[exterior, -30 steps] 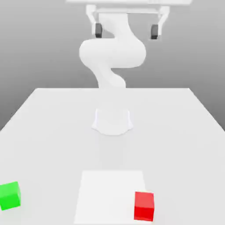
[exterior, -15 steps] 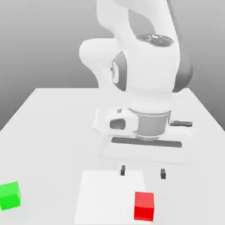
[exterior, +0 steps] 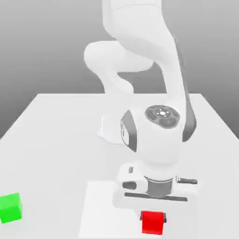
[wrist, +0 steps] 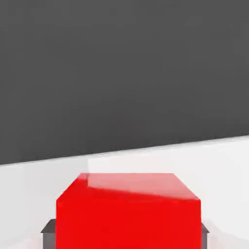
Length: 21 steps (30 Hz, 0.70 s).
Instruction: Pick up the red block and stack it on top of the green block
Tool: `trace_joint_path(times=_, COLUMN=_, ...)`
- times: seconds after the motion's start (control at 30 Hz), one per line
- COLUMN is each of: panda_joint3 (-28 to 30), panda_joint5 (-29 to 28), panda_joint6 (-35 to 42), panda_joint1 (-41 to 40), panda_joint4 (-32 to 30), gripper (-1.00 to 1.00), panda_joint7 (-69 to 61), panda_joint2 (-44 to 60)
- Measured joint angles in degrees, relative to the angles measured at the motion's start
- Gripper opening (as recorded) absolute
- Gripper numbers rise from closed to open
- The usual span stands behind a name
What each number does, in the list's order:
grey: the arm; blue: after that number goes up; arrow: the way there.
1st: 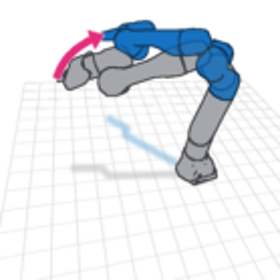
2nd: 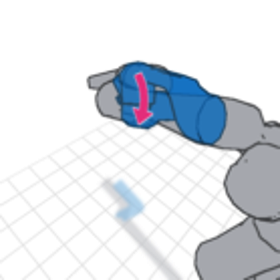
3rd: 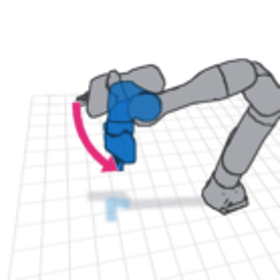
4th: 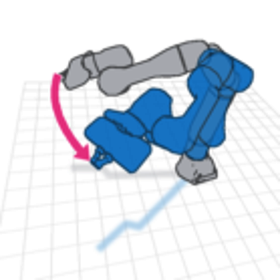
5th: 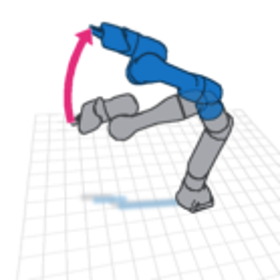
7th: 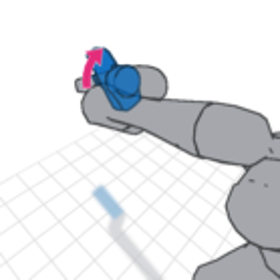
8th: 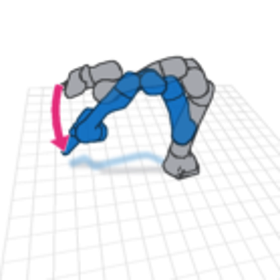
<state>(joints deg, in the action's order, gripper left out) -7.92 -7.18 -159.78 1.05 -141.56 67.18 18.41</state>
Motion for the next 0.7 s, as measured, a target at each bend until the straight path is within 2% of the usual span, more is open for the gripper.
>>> trace_joint_path(times=0.1, panda_joint3=-0.9, panda_joint5=2.5, panda_joint6=4.8, panda_joint1=-1.1, panda_joint4=-0.8, gripper=-1.00, panda_joint7=-1.6, panda_joint2=-5.6)
trace_joint_path(times=0.43, panda_joint3=13.6, panda_joint5=8.8, panda_joint6=10.2, panda_joint1=-15.4, panda_joint4=2.0, gripper=-1.00, panda_joint7=5.4, panda_joint2=-8.2)
trace_joint_path(times=0.57, panda_joint3=18.3, panda_joint5=13.5, panda_joint6=7.8, panda_joint1=-22.2, panda_joint4=5.2, gripper=-1.00, panda_joint7=7.1, panda_joint2=-2.4)
trace_joint_path(times=0.6, panda_joint3=18.4, panda_joint5=14.9, panda_joint6=6.1, panda_joint1=-23.5, panda_joint4=6.0, gripper=1.00, panda_joint7=6.9, panda_joint2=0.1)
trace_joint_path(times=0.7, panda_joint3=18.4, panda_joint5=14.9, panda_joint6=6.1, panda_joint1=-23.5, panda_joint4=6.0, gripper=1.00, panda_joint7=6.9, panda_joint2=0.1)
